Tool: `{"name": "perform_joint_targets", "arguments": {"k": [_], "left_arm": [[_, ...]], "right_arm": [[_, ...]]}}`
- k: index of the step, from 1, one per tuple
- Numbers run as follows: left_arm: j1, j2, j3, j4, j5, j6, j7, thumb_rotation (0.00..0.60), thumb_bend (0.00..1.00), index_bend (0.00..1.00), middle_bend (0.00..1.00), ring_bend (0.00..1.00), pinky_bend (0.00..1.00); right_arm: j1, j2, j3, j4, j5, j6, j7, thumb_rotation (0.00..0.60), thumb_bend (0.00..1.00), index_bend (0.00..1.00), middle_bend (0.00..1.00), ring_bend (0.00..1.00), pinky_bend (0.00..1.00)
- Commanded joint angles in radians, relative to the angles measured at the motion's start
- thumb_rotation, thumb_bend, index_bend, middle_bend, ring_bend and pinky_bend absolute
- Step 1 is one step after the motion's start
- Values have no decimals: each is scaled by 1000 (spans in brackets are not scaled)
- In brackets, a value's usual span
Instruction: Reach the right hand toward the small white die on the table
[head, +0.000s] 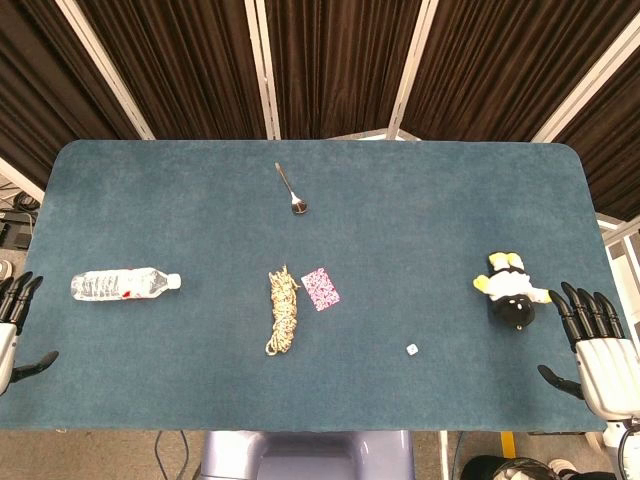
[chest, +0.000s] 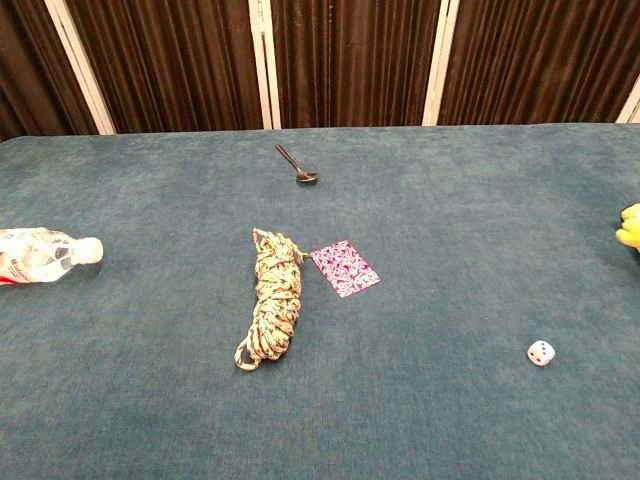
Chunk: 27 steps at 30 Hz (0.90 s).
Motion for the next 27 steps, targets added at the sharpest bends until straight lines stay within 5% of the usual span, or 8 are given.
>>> {"name": "perform_joint_targets", "arguments": {"k": [1, 7, 9, 12, 13, 15, 17, 27], "left_arm": [[1, 1, -3, 0, -5, 0, -1, 600, 0, 0, 0, 0, 0], [-1, 3, -3, 1, -7, -7, -7, 600, 0, 0, 0, 0, 0], [-2, 6, -4, -3, -3, -7, -9, 600, 0, 0, 0, 0, 0], [1, 14, -5, -14, -1, -1, -10, 600, 0, 0, 0, 0, 0], [1, 16, -6, -16, -3, 1, -8, 600, 0, 0, 0, 0, 0], [1, 19, -10, -21, -10, 1, -4, 600, 0, 0, 0, 0, 0], [-2, 17, -15, -21, -21, -5, 3, 600, 0, 0, 0, 0, 0], [-23, -4, -24, -7, -79, -60, 39, 600, 0, 0, 0, 0, 0]], "right_arm": [[2, -5, -1, 4, -3, -4, 2, 600, 0, 0, 0, 0, 0], [7, -11, -8, 13, -8, -17, 8, 600, 0, 0, 5, 0, 0], [17, -16, -22, 15, -16, -48, 16, 600, 32, 0, 134, 54, 12], [43, -33, -39, 42, -47, -96, -5, 600, 259, 0, 512, 457, 365], [55, -45, -44, 59, -67, -111, -10, 600, 382, 0, 610, 594, 578], [80, -65, -62, 87, -100, -156, -13, 600, 583, 0, 703, 703, 834], [116, -75, -89, 95, -123, -235, -16, 600, 700, 0, 735, 741, 947], [242, -141, -130, 100, -126, -511, -94, 600, 805, 0, 744, 771, 1000]]}}
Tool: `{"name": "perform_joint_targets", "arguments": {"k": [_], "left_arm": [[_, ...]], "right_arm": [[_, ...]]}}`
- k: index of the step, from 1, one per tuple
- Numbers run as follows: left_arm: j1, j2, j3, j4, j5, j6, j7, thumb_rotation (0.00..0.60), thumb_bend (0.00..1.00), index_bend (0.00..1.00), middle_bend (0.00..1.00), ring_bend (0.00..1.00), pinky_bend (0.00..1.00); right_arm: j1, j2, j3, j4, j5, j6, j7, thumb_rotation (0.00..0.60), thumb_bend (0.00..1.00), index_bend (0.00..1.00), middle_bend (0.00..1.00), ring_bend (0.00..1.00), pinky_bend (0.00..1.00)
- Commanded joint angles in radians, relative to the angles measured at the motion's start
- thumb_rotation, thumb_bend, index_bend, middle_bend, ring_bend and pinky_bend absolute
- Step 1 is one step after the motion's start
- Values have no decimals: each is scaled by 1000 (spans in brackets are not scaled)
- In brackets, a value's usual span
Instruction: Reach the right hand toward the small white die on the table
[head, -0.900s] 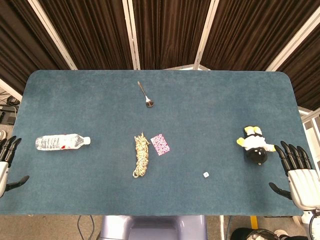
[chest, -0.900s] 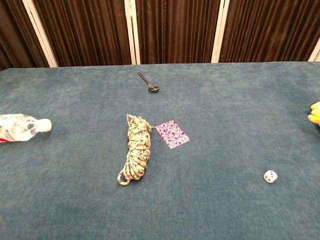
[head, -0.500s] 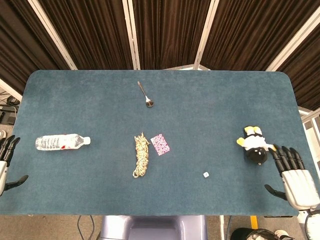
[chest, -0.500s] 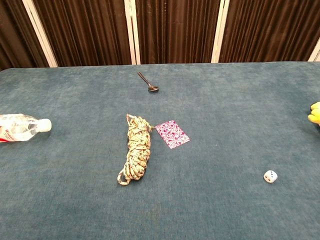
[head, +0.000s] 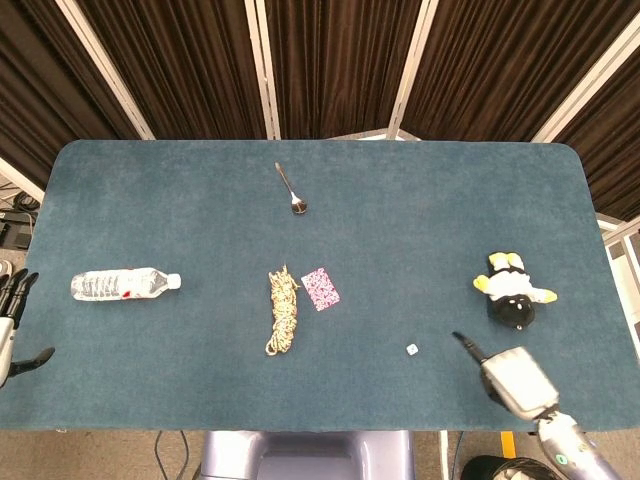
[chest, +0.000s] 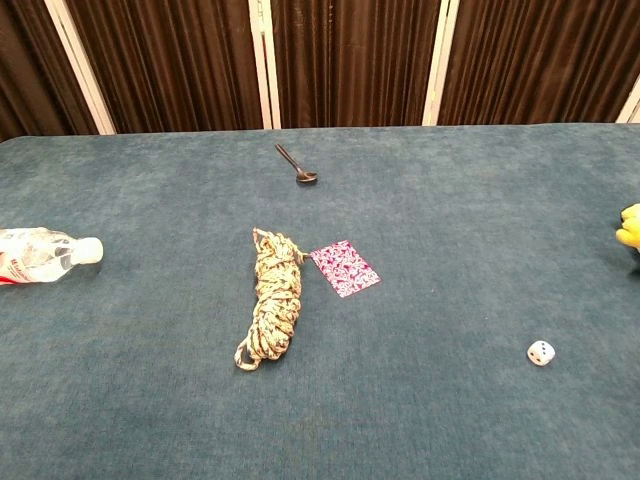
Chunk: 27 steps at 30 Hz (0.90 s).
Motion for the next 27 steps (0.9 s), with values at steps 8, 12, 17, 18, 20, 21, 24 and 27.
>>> {"name": "perform_joint_targets", "arguments": {"k": [8, 12, 17, 18, 20, 21, 24, 27], "left_arm": [[-17, -20, -7, 15, -34, -34, 29, 600, 0, 0, 0, 0, 0], [-21, -24, -10, 17, -44, -41, 38, 600, 0, 0, 0, 0, 0], [-25, -28, -10, 20, -54, -51, 47, 600, 0, 0, 0, 0, 0], [-26, -29, -9, 20, -54, -53, 49, 600, 0, 0, 0, 0, 0], [-27, -30, -8, 19, -55, -53, 52, 600, 0, 0, 0, 0, 0], [-26, -30, -8, 18, -53, -52, 53, 600, 0, 0, 0, 0, 0], [-24, -30, -8, 13, -51, -45, 54, 600, 0, 0, 0, 0, 0], [-24, -29, -7, 12, -52, -45, 54, 600, 0, 0, 0, 0, 0]], "right_arm": [[82, -108, -4, 44, 53, -147, -86, 600, 808, 0, 744, 771, 1000], [90, -129, 1, 64, 83, -165, -95, 600, 809, 0, 744, 771, 1000], [94, -141, 1, 86, 101, -169, -93, 600, 811, 0, 744, 771, 1000], [95, -143, 0, 90, 102, -168, -95, 600, 812, 0, 744, 771, 1000], [96, -147, -2, 97, 99, -164, -103, 600, 813, 0, 744, 771, 1000], [96, -149, -4, 98, 97, -161, -105, 600, 813, 0, 744, 771, 1000], [99, -154, -6, 94, 93, -152, -110, 600, 814, 0, 744, 771, 1000], [102, -156, -7, 89, 94, -150, -115, 600, 813, 0, 744, 770, 1000]]}}
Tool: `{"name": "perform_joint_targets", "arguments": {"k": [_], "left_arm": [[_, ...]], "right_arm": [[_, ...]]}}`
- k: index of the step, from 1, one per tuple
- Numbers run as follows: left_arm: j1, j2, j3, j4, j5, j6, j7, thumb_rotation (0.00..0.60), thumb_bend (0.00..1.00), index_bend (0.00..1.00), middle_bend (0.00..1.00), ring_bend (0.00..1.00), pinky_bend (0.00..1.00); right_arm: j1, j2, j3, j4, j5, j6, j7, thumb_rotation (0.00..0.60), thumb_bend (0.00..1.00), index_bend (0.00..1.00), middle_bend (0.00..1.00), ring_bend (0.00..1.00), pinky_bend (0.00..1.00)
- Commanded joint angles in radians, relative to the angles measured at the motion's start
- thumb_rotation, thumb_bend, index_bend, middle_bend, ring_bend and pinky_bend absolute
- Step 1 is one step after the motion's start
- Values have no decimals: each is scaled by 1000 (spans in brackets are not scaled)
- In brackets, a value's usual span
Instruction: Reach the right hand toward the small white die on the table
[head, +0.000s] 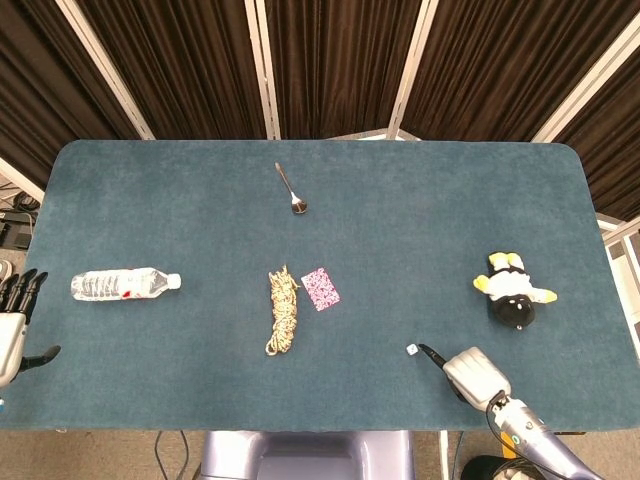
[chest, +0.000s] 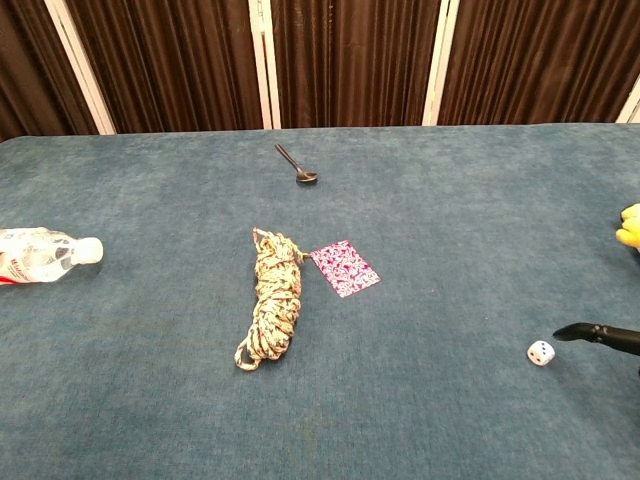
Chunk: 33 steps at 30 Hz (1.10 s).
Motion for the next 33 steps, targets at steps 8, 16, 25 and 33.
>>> {"name": "perform_joint_targets", "arguments": {"k": [8, 16, 25, 33], "left_arm": [[-2, 3, 1, 2, -3, -6, -8, 600, 0, 0, 0, 0, 0], [-2, 6, 2, 1, -3, -7, -13, 600, 0, 0, 0, 0, 0], [-3, 4, 3, 1, -4, -9, -9, 600, 0, 0, 0, 0, 0], [-5, 2, 4, 2, -8, -13, -7, 600, 0, 0, 0, 0, 0]], "right_arm": [[11, -5, -9, -13, 19, -16, -38, 600, 818, 0, 744, 771, 1000], [16, -18, -13, -16, 36, -20, -62, 600, 822, 0, 744, 770, 1000], [21, -29, -13, 1, 72, -34, -75, 600, 822, 0, 744, 771, 1000], [21, -29, -5, 12, 115, -37, -79, 600, 823, 0, 744, 771, 1000]]}}
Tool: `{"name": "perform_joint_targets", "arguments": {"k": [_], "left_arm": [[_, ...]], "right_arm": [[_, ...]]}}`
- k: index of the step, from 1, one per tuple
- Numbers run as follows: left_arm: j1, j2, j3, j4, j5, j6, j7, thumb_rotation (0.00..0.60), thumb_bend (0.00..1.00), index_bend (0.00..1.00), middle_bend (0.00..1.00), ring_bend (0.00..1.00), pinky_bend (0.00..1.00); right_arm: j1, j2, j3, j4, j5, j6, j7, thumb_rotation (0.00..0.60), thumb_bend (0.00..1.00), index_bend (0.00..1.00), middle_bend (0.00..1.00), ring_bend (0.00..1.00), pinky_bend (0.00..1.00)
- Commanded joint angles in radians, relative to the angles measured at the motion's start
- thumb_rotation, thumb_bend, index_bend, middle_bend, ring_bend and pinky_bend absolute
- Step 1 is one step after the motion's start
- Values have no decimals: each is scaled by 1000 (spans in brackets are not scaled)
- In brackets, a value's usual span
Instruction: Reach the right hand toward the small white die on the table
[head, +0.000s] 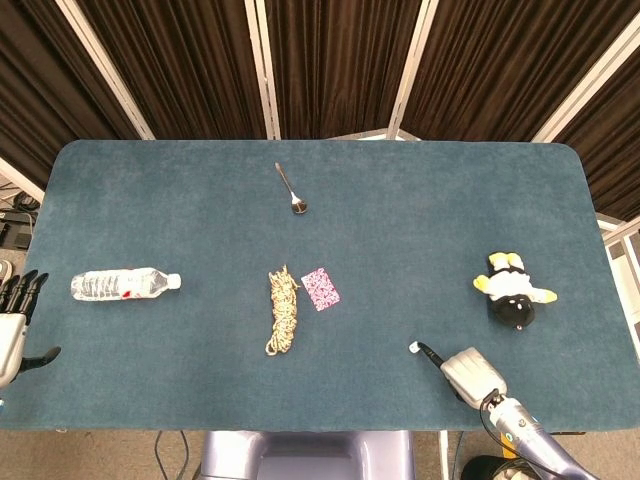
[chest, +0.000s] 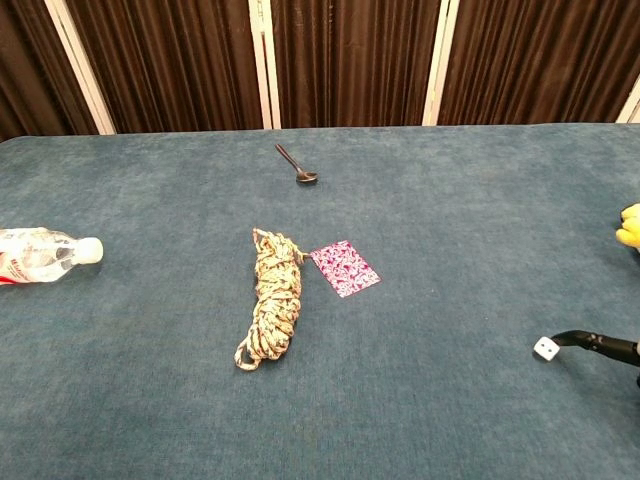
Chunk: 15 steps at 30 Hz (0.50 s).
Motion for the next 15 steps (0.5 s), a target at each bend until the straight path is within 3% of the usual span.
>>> {"name": "perform_joint_targets", "arguments": {"k": [1, 9, 15], "left_arm": [[-1, 0, 0, 0, -1, -2, 0, 600, 0, 0, 0, 0, 0], [-2, -2, 1, -2, -2, -4, 4, 600, 0, 0, 0, 0, 0], [-1, 2, 0, -3, -1, 1, -2, 600, 0, 0, 0, 0, 0]], "right_arm": [[0, 2, 5, 4, 10, 5, 4, 600, 824, 0, 744, 771, 1000], [2, 13, 14, 3, 13, 31, 13, 600, 823, 0, 744, 771, 1000], [-16, 52, 24, -49, -48, 144, 47, 600, 803, 0, 743, 770, 992]]}}
